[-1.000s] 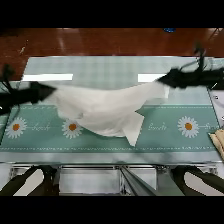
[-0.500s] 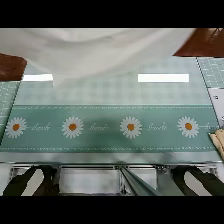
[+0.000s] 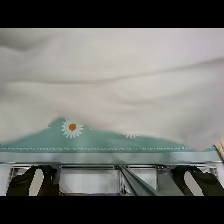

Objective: Fold the shirts.

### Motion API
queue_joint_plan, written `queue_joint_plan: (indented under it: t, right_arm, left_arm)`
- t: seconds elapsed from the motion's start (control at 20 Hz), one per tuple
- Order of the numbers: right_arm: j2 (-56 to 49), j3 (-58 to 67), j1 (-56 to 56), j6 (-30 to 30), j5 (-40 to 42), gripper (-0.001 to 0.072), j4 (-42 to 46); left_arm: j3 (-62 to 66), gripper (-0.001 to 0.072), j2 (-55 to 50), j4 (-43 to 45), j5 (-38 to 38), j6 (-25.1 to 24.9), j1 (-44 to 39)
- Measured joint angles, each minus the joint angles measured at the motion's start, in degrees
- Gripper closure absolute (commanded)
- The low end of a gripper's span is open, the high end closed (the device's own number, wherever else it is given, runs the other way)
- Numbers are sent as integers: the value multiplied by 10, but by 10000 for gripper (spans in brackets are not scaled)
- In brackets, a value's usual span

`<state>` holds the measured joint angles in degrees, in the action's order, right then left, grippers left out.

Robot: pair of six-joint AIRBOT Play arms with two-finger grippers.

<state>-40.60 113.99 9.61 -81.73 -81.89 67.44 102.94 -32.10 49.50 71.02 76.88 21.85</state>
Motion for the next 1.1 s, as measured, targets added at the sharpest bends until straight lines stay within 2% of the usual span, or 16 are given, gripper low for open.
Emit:
queue_joint_plan:
  t: [0.2, 0.4, 0.65, 0.9, 0.95, 1.0, 1.05, 1.1]
  right_arm:
    - [11, -94, 0, -8, -19, 689, 0]
    - [0, -248, 0, -1, 4, 690, -37]
    - [-115, -411, 0, 31, 103, 689, -65]
    - [-326, -401, 10, 57, 186, 688, -117]
    - [-370, -384, 11, 59, 194, 612, -134]
    - [-411, -365, 12, 60, 205, 371, -153]
    - [-445, -347, 13, 59, 212, 299, -169]
    - [-477, -329, 15, 57, 216, 297, -184]
  left_arm:
    - [-65, 689, 8, 20, 26, 14, 0]
    - [-213, 689, -18, -8, 25, 3, -1]
    - [-397, 689, -147, -95, -66, -64, -23]
    - [-421, 689, -339, -125, -192, -106, -103]
    - [-413, 689, -373, -127, -211, -109, -119]
    - [-403, 686, -405, -131, -228, -111, -135]
    - [-391, 627, -438, -132, -238, -111, -149]
    - [-377, 442, -467, -133, -245, -104, -161]
